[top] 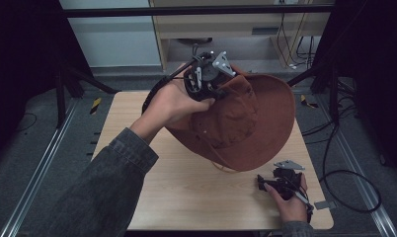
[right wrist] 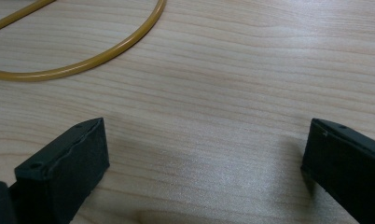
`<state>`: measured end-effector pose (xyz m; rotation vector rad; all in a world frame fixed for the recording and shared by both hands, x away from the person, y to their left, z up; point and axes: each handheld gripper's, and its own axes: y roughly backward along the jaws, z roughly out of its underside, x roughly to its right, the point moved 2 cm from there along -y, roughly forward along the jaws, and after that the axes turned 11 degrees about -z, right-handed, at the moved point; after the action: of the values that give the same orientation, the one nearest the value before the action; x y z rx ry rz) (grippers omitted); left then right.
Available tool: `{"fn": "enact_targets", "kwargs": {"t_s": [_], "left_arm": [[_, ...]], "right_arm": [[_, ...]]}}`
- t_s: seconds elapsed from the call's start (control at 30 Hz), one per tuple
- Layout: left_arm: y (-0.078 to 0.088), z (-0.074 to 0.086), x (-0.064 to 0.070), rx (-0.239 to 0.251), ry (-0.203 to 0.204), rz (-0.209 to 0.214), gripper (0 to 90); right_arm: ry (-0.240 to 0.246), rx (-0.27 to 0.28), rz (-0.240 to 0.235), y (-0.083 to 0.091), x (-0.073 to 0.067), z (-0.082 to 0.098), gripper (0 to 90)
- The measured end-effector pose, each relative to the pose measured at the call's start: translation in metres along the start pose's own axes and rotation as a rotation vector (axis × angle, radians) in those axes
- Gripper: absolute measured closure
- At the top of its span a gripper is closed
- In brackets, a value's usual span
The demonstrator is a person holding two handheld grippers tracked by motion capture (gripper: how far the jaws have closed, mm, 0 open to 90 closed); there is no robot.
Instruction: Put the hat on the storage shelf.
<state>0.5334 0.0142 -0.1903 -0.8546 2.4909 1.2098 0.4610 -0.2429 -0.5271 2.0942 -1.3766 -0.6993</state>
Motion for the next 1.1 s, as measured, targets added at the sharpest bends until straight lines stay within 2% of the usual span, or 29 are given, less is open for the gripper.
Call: {"fn": "enact_targets", "kwargs": {"t_s": [0.47,0.7,1.1], "left_arm": [[-0.023,-0.003,-0.001,-0.022,0.006,0.005,88.5],[-0.038,-0.005,0.001,-0.027,0.012,0.016,88.5],[-0.050,-0.005,0.003,-0.036,0.021,0.026,88.3]], "right_arm": [[0.000,0.000,-0.006,0.000,0.000,0.000,0.4],[0.017,0.000,-0.005,0.000,0.001,-0.001,0.4],[0.021,0.000,-0.005,-0.001,0.001,-0.001,0.4]]}}
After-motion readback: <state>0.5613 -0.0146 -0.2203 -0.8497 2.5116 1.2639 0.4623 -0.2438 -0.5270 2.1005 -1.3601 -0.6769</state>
